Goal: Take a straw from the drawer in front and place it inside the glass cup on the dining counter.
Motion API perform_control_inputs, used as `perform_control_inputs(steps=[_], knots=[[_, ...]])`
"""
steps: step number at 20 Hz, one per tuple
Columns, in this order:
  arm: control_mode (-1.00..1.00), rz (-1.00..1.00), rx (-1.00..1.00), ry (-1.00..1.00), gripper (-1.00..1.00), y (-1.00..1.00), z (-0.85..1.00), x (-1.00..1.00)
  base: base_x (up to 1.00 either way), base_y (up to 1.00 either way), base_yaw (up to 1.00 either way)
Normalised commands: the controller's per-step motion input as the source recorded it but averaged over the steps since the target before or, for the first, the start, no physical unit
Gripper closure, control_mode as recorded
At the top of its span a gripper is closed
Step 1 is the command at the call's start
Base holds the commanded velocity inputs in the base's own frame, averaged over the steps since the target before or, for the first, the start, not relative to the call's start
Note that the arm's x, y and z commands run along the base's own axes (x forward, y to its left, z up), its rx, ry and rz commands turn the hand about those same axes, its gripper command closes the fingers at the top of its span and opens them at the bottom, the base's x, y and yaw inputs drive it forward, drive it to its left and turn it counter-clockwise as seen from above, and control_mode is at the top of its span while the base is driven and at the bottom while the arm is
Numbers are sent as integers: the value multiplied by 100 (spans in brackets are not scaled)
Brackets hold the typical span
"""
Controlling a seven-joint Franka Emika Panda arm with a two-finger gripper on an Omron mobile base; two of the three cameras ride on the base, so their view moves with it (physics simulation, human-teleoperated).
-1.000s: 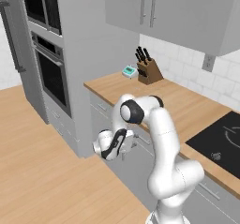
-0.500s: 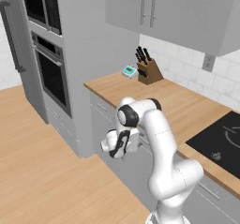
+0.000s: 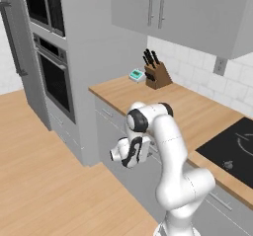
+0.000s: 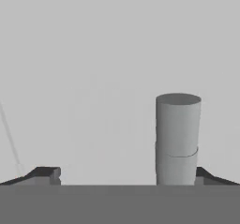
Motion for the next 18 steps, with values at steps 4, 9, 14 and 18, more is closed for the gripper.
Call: perform_control_inputs(steps=[4,9,14,18], knots=[[-100,11,11,1,100,-8,-1,0,0,0,0],[-100,11,16,0,100,3,0,-16,0,0,0],[-100,6,12,0,100,55,0,-31,0,0,0],[-100,3,8,1,100,95,0,-45,0,0,0]])
